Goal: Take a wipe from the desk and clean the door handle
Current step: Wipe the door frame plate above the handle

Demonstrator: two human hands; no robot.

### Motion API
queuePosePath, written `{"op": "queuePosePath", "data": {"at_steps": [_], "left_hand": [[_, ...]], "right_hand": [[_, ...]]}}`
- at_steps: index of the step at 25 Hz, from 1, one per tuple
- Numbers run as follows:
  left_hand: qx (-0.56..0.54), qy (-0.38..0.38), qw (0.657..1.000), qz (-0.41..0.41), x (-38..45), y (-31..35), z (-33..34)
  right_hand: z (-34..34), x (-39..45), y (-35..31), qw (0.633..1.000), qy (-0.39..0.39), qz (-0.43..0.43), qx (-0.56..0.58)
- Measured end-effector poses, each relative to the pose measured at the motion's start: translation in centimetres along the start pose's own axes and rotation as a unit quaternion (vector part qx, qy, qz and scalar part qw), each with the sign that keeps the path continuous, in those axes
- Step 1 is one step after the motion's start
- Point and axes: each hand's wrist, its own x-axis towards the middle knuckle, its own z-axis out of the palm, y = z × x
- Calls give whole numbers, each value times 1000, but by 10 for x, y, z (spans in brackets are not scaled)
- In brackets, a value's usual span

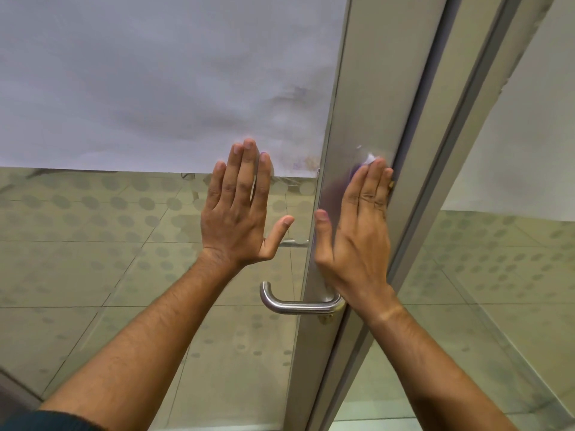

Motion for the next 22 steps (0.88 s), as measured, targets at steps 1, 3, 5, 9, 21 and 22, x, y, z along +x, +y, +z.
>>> {"op": "queuePosePath", "data": {"at_steps": [1,3,5,9,21,22], "left_hand": [[-1,2,1000,1,0,0,0],[1,6,1000,1,0,2,-1],[5,3,1000,0,1,2,-1],[5,5,1000,-3,1,2,-2],[2,4,1000,3,1,1,0],[1,5,1000,4,1,1,0]], "right_hand": [[1,2,-5,999,16,27,12],[4,3,-7,999,22,33,22],[6,-3,0,1000,-5,-26,5],[1,-17,26,985,-78,-148,-45],[6,-9,29,986,-54,-158,-21],[5,-13,33,981,-67,-178,-27]]}}
